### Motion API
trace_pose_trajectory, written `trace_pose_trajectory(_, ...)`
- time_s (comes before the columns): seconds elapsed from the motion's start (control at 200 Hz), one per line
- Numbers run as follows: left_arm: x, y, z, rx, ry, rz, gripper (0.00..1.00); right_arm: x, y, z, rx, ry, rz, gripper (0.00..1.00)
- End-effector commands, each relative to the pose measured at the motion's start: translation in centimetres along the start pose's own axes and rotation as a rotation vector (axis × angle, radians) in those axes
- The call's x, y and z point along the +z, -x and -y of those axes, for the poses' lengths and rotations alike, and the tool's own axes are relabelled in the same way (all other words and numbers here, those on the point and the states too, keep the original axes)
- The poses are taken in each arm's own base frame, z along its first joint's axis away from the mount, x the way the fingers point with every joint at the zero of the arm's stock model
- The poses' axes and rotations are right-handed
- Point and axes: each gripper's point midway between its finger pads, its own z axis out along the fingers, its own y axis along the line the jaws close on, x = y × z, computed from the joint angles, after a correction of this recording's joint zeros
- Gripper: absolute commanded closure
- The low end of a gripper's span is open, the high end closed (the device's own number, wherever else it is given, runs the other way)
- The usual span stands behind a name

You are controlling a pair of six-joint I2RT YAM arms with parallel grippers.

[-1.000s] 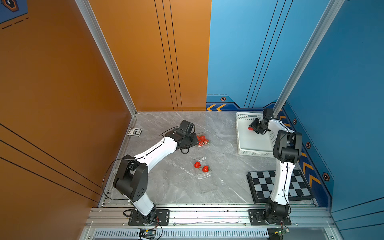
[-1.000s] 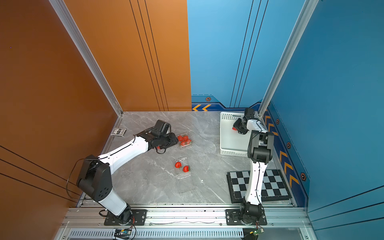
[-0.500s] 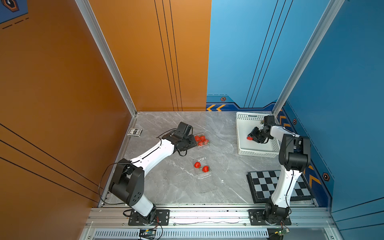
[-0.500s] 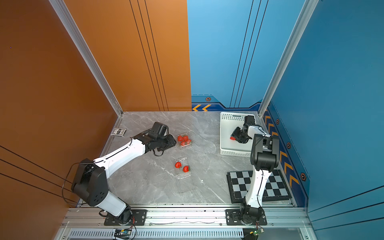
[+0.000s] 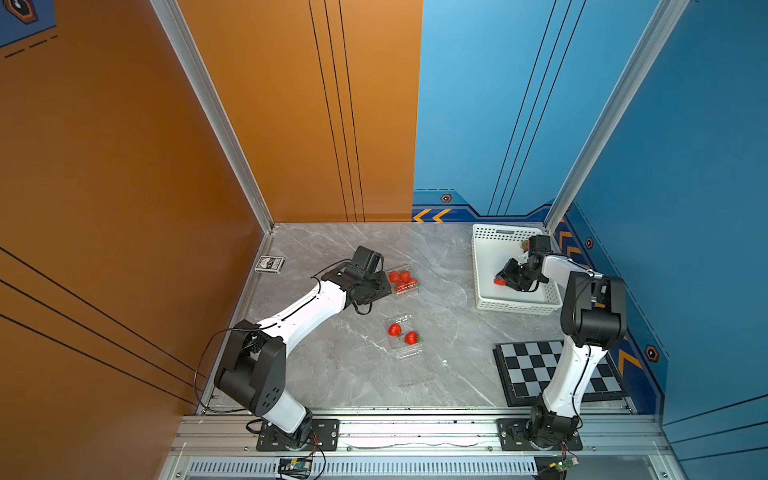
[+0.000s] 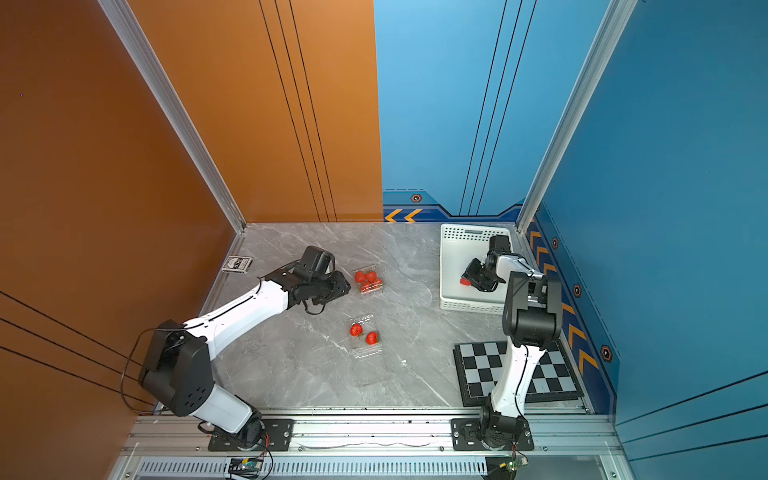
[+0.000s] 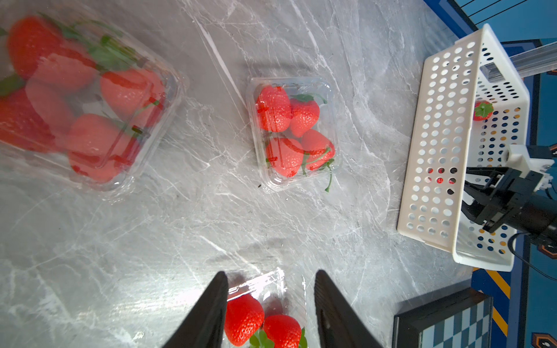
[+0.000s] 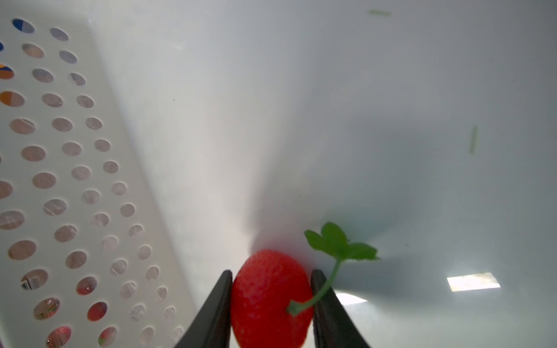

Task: Pack strawberries into containers
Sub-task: Pick up the strawberry from the basket, then place the strawberry in the packing box.

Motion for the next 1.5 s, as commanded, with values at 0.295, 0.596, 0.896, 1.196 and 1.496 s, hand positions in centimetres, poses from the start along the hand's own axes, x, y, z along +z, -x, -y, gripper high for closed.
trace_pose_trajectory(0.295,-0.3,-0.1,-0.6,-0.011,0.006,0.005,0.51,-5.8,1.0,-2.2,0.015,0.071,0.111,0.75)
trace_pose_trajectory(0.596,-0.5,-0.4,-1.2,-0.017,0.015,0.005,0.51,-10.6,-0.8,-6.1,-0.021,0.207,0.141,0.75)
trace_pose_trajectory(0.896,-0.9,-1.1,-3.1,-0.047,0.042,0.005,0.51,-12.0,-10.8,-12.3,-0.185,0.307,0.035,0.74)
trace_pose_trajectory(1.196,-1.1,-3.4,-6.5,-0.076,0.085,-0.021,0.51,-8.9,-22.4,-17.3,-0.385,0.299,-0.098,0.73)
trace_pose_trajectory(1.496,-1.2,-5.1,-8.0,-0.092,0.081,-0.029,0.5,-5.1,-28.3,-20.0,-0.462,0.3,-0.208,0.74)
